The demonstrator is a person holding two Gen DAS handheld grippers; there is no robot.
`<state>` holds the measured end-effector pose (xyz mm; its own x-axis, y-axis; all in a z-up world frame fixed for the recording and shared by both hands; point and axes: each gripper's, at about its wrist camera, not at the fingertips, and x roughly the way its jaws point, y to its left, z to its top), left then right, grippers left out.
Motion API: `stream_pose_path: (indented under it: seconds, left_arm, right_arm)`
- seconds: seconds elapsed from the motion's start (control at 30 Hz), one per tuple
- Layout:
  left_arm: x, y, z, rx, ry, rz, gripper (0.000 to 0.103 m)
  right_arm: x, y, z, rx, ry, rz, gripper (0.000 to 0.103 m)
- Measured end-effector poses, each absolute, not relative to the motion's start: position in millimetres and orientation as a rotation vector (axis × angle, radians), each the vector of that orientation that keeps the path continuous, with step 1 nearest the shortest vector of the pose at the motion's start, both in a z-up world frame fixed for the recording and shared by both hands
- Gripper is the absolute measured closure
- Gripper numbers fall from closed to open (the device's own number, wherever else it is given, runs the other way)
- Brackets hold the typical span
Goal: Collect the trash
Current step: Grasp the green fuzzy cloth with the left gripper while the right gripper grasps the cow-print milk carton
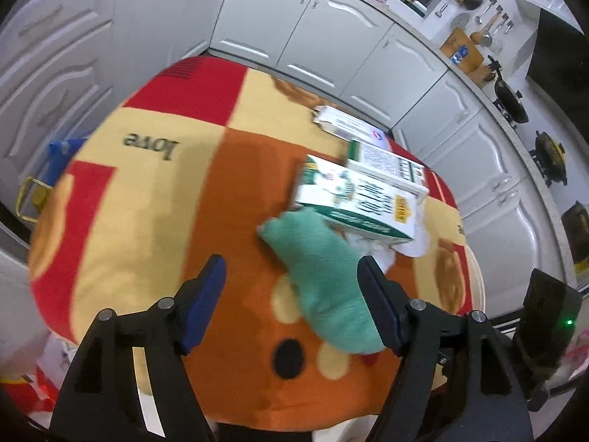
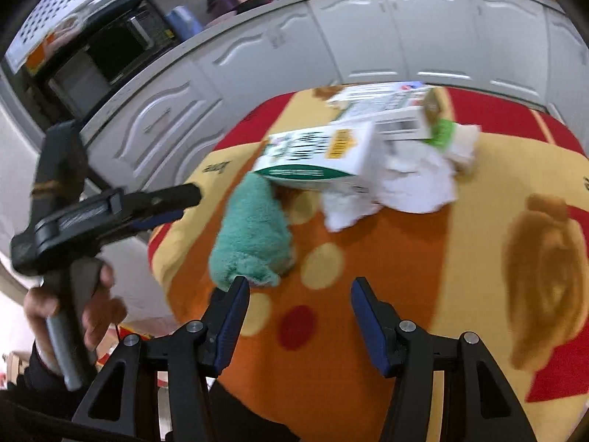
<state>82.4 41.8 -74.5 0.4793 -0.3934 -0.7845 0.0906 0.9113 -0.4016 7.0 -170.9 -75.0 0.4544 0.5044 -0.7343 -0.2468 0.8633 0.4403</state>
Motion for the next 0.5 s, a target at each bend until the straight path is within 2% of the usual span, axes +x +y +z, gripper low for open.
stream_pose_path:
  seconds: [0.17, 0.37, 0.43, 0.5]
  left_arm:
    - [87, 11, -87, -0.278, 1.061, -0.235, 0.030]
    - [92, 0, -109, -0.368, 1.084, -0.240, 0.029]
    - [94, 2, -115, -0.399, 1.100, -0.271, 0.032]
    - [94, 7, -111, -0.399, 1.085, -0.307, 0.056]
  right_arm:
    - [4, -197, -74, 0.327, 0.988, 0.426, 0.047]
    - [7, -213, -63, 0.309, 0.953, 0.393, 0.043]
    - [13, -213, -56, 0.283, 0.937, 0.393, 0.043]
    - [20, -207, -51, 0.252, 0.926, 0.407, 0.042]
